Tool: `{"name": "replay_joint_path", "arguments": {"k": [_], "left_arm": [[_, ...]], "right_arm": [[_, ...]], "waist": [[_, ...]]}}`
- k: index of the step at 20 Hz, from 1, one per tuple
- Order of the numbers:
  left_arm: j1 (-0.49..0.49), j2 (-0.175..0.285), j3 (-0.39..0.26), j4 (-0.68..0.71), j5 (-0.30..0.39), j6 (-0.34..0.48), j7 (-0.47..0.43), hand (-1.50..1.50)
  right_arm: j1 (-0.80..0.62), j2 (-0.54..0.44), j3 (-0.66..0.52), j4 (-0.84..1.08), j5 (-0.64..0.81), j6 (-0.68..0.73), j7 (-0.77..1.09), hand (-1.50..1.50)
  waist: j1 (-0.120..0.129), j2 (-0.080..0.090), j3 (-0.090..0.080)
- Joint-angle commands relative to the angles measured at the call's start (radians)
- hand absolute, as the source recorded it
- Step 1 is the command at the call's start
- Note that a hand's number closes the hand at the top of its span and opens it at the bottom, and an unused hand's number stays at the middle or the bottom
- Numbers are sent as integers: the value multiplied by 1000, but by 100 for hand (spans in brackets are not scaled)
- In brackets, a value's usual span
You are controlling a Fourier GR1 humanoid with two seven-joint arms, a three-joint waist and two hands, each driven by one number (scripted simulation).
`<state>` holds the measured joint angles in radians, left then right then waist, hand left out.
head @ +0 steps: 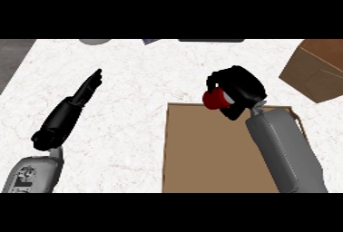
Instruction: Pick the can from the tray and place it in the cardboard box
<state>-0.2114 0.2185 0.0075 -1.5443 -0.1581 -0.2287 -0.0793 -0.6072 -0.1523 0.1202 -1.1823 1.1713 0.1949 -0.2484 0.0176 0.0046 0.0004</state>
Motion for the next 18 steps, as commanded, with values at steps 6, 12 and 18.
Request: {"name": "replay_joint_path", "arguments": {"k": [6,12,18], "left_arm": [[-5,15,29,-37,8,-9,30,0],[19,22,38,-19,12,-19,-1,0],[15,28,39,-55,32,-49,21,0]], "right_arm": [[-118,28,-96,-196,-38,50,161,150],[-199,13,-348,-171,-125,-22,346,150],[-317,-136,-488,45,-129,-112,358,150]], "waist": [[-23,-11,-1],[-19,-7,-1],[2,0,0]]}}
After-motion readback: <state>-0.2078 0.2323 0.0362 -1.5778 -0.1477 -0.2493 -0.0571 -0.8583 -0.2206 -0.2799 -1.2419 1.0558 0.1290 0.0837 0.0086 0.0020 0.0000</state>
